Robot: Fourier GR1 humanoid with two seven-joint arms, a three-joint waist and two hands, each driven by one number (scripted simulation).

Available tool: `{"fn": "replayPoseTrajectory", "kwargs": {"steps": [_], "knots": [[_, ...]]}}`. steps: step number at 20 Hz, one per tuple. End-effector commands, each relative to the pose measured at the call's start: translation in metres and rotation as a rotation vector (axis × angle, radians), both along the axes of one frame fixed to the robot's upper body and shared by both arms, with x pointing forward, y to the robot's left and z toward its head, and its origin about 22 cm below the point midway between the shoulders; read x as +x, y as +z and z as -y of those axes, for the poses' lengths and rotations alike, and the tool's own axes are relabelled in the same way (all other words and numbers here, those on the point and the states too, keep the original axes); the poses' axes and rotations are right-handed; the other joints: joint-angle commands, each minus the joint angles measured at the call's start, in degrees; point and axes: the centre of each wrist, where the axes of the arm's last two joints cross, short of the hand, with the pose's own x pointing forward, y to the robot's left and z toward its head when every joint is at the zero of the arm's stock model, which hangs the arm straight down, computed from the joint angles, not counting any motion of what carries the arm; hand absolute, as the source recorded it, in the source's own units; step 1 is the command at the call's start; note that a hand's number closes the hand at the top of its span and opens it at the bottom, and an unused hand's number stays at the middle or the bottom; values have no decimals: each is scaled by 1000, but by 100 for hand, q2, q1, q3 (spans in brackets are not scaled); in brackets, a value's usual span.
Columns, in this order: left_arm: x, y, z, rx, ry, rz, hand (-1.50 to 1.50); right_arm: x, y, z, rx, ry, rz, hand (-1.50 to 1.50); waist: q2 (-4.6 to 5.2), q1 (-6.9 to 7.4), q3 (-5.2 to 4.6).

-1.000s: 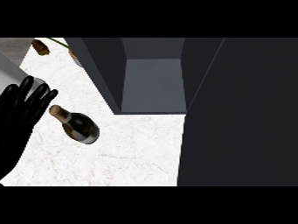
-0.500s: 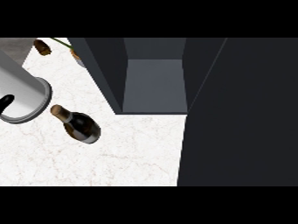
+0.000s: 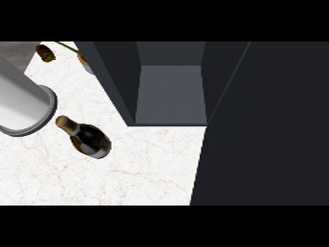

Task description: Pick up the wine, place it into the cabinet and close the cabinet

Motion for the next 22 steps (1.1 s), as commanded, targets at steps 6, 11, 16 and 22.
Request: {"fn": "replayPoseTrajectory", "kwargs": {"steps": [6,11,16,22], "knots": [[9,6,-12,19,32,-35,-150,-33,23,6,-20,-66,69,-150,-1,-40,1],[24,-5,-2,37,52,-41,-150,-28,29,-8,-1,-51,68,-150,6,-63,-4],[19,-23,-21,36,70,-68,-150,-39,36,4,-1,-63,76,-150,-5,-56,-6],[38,-46,-11,70,81,-82,-150,-44,34,0,-21,-50,53,-150,-6,-111,-4]]}}
